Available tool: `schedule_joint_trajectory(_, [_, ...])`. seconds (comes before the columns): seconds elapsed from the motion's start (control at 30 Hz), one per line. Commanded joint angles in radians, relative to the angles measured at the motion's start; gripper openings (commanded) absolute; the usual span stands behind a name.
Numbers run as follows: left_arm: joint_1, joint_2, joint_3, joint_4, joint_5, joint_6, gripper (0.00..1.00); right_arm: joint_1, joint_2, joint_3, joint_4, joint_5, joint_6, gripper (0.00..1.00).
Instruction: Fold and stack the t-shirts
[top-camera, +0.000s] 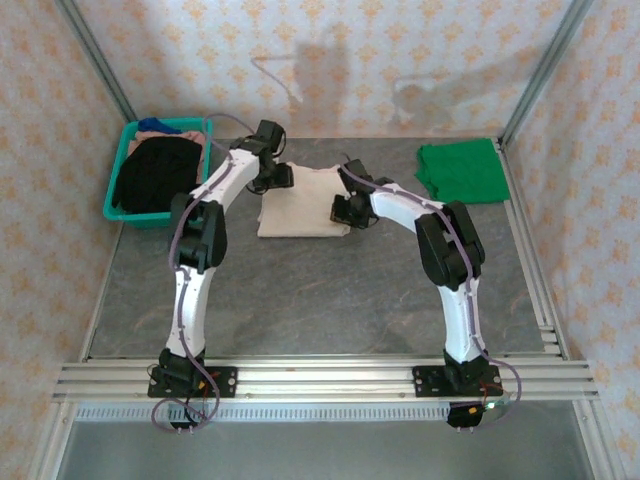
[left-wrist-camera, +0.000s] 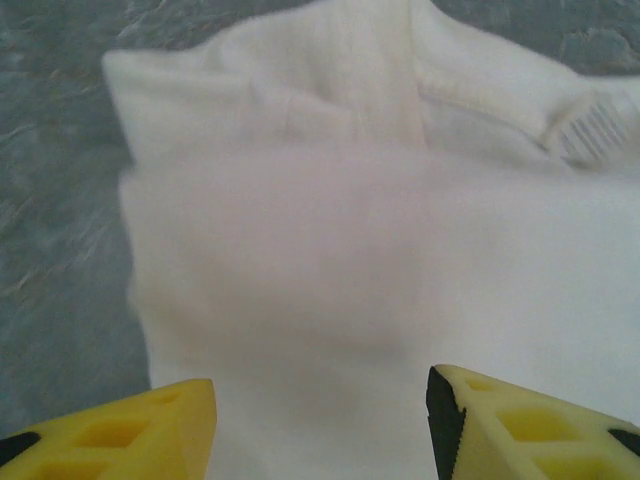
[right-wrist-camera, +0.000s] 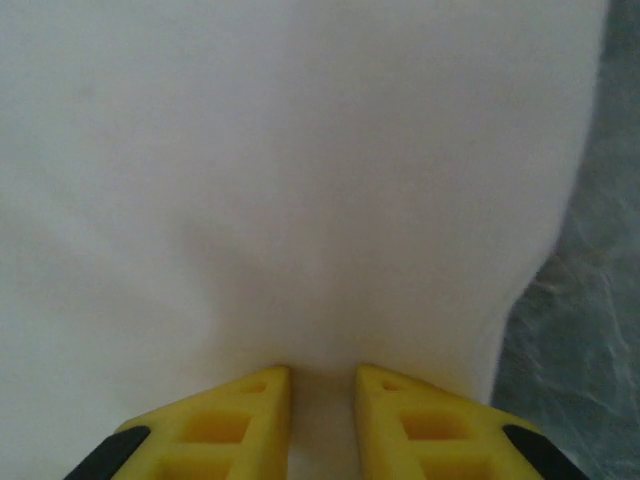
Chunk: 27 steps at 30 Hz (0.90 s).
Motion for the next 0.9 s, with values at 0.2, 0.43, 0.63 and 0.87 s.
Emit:
schedule_joint_trajectory(0.2, [0.040,0.259,0.292,-0.154,-0.031,-0.084,0.56,-0.010,-0.065,-0.118,-0.041,0.025,-0.112,0.23])
schedule_joint_trajectory(0.43, [0.041,0.143,0.231,-0.117,0.014,-0.072,0.60,-0.022,-0.242,-0.117,-0.079,0.067,-0.134,0.19])
schedule_joint_trajectory(0.63, [0.038,0.058,0.212,-0.122,0.045,-0.072,0.74,-0.023,-0.088,0.105,-0.083,0.109,-0.132,0.21])
schedule_joint_trajectory(0.87, [0.031,-0.150,-0.034,-0.058,0.028,-0.046,0.76,-0.064,0.300,0.625,-0.282,0.136,-0.111,0.22])
